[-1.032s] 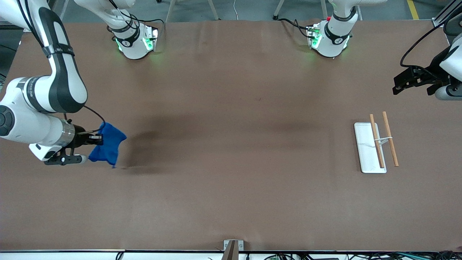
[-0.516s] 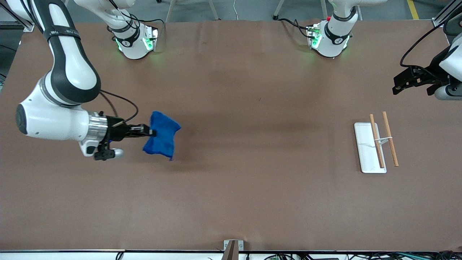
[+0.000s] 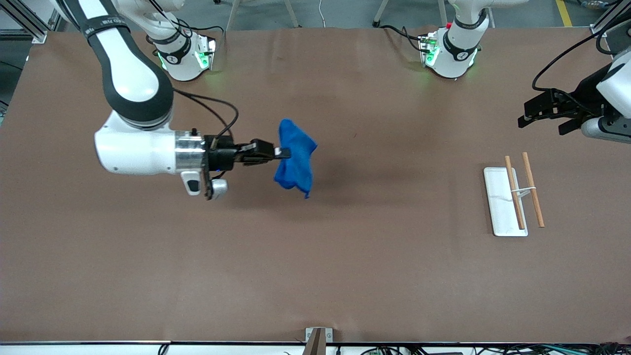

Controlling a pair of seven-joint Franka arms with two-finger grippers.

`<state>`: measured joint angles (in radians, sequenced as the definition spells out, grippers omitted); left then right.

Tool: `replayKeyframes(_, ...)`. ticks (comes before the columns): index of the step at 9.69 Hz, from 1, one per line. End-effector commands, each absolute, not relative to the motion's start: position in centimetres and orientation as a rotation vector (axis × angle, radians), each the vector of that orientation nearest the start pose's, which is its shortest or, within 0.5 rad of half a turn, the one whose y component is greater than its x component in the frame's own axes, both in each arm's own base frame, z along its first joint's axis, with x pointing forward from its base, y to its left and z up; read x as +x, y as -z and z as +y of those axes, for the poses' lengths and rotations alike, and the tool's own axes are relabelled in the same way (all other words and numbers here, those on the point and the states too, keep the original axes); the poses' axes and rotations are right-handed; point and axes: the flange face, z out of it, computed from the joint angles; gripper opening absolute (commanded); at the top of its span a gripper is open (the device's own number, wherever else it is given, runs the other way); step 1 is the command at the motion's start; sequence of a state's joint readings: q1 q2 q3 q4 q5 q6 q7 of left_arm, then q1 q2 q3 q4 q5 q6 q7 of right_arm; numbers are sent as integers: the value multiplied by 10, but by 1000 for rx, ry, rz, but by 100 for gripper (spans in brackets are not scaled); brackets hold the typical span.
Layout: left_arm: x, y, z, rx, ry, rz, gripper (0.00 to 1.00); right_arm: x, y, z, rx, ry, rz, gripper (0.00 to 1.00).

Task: Right arm passes towel to left arm to hang
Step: 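Lift the blue towel with the right gripper toward the table middle, then carry the towel toward the left gripper while the left gripper approaches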

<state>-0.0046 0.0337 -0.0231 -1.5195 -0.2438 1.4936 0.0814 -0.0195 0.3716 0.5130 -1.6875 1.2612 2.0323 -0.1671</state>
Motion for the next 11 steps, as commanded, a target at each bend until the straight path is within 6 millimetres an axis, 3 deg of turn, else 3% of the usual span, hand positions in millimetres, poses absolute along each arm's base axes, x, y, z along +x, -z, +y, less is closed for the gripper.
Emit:
replayKeyframes(1,557,-600,-34,-3519,-189,225,100,572,-441,365,-1639,-262,32,0)
replayKeyframes(4,554,-581,-46,-3690,-434,251,100,549,-445,410,-1427,-290,74,0)
replayKeyframes(5,552,-574,-46,-3785,-533,250,100,544,-439,424,-1352,-251,70,0)
replayKeyframes(7,550,-554,-54,-3891,-651,228,100,539,-403,443,-1279,-187,55,0)
replayKeyframes(9,544,-529,-66,-3981,-800,188,100,527,-395,465,-1224,-175,76,0)
replayKeyframes(10,539,-511,-76,-4004,-867,254,100,522,-391,474,-1190,-175,95,0)
replayKeyframes(11,531,-494,-89,-4002,-945,317,98,518,-402,486,-1149,-178,102,0)
